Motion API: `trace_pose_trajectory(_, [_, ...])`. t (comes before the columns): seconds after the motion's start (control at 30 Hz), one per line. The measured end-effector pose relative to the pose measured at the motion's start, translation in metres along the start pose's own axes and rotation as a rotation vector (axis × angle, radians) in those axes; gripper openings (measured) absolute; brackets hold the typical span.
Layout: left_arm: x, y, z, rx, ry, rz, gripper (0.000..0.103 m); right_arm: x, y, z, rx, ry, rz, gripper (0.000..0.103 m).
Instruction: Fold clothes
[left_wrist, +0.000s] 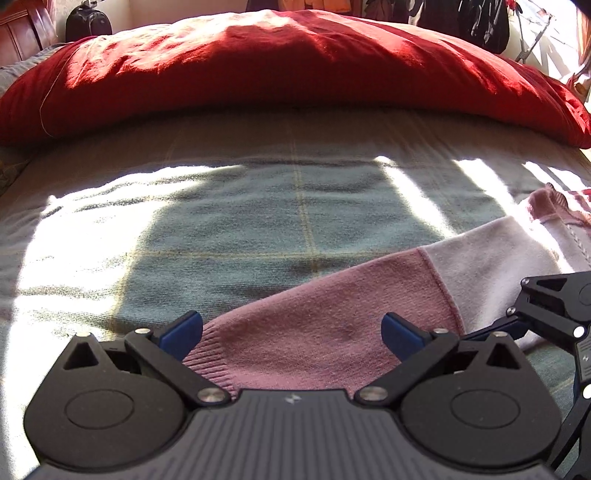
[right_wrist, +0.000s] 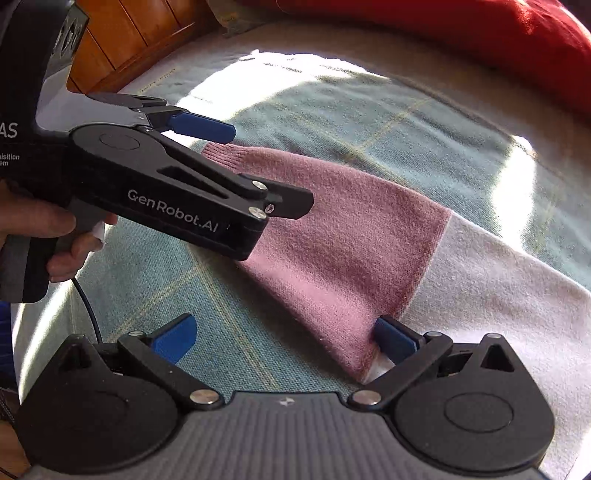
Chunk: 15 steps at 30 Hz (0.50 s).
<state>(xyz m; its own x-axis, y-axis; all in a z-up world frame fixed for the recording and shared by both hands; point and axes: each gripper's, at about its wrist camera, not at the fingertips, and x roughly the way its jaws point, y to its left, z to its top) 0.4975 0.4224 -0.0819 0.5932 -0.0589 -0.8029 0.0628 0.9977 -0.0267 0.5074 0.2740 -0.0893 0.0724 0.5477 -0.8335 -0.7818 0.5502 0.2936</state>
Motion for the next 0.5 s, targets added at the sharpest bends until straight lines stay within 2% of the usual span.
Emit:
trace_pose_trajectory(0.07, [-0.004,-0.001,0.001,-0.012,-0.009,-0.03,0.102,-0.01,0.01,-0.002,-0.014,-0.005,0.105,0.103])
trace_pose_trajectory(0.1, [-0.006,-0.003,0.002,-0.017,-0.015,-0.051,0.102,-0.018,0.015,-0.004,-0.024,-0.019,0.105,0.103])
trace_pose_trajectory(0.2, [-0.006,-0.012,0.005,-0.006,-0.027,-0.097,0.102,-0.036,0.016,-0.015,-0.066,-0.037,-0.009,0.103])
trace_pose_trajectory(0.33, [0.003,-0.027,0.004,0.029,-0.011,-0.123,0.102,-0.053,-0.015,-0.028,-0.029,-0.027,-0.195,0.103])
trace_pose_trajectory(0.43, [0.016,-0.033,-0.003,0.05,0.039,-0.098,0.102,-0.052,-0.041,-0.034,0.032,-0.009,-0.292,0.103])
trace_pose_trajectory(0.5, [0.025,-0.033,-0.01,0.053,0.088,-0.057,0.102,-0.045,-0.055,-0.04,0.118,0.008,-0.304,0.103])
